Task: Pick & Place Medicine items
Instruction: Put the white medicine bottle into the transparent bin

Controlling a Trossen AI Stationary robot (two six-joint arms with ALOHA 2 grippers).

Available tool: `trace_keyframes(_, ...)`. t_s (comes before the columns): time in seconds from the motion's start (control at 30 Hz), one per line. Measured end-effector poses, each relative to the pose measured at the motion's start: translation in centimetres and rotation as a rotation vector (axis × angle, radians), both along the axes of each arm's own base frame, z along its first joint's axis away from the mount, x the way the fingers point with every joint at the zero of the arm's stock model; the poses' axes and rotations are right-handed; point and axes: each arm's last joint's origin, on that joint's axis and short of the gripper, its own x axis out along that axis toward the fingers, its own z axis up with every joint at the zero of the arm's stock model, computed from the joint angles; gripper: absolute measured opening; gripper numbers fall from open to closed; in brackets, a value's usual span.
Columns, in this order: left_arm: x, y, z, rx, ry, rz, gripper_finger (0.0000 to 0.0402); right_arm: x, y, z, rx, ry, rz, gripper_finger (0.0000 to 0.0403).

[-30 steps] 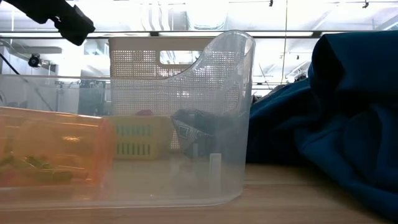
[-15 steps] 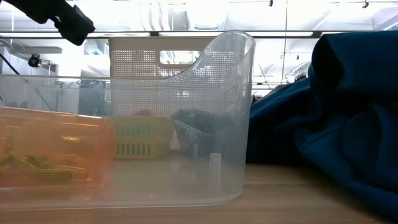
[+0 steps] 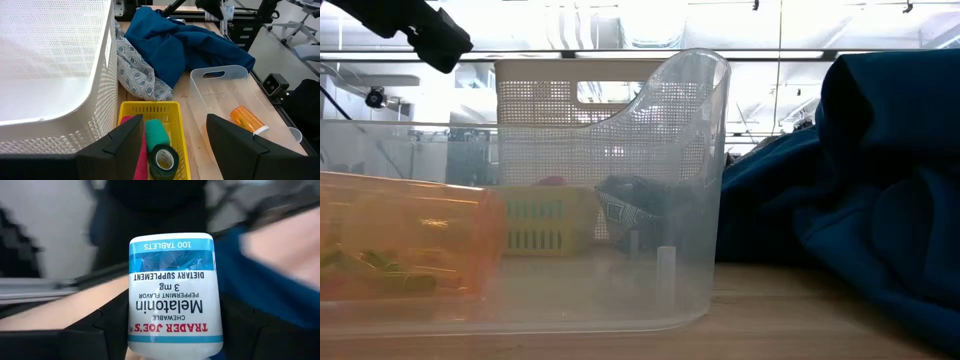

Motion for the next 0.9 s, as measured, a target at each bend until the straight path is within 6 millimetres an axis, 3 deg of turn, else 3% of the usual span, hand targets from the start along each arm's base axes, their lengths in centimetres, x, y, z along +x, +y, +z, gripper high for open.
trace_keyframes(0.13, 0.0, 0.0, 0.0, 0.0, 0.0, 0.0, 0.0226, -0.2, -1.1, 1.9, -0.068, -0.192, -0.084, 0.023)
trace_keyframes(0.3, 0.0, 0.0, -0.3, 0.001, 0.004, 0.0, 0.0226, 0.2, -2.2, 2.8, -0.192, -0.38, -0.1, 0.023)
trace_keyframes(0.6, 0.1, 0.0, -0.6, 0.008, 0.029, 0.0, 0.0226, 2.5, -4.9, 3.3, -0.225, -0.419, -0.235, 0.0231)
trace_keyframes(0.9, 0.1, 0.0, -0.6, 0.01, 0.035, 0.0, 0.0226, 5.7, -6.5, 4.1, -0.114, -0.532, -0.37, 0.0231)
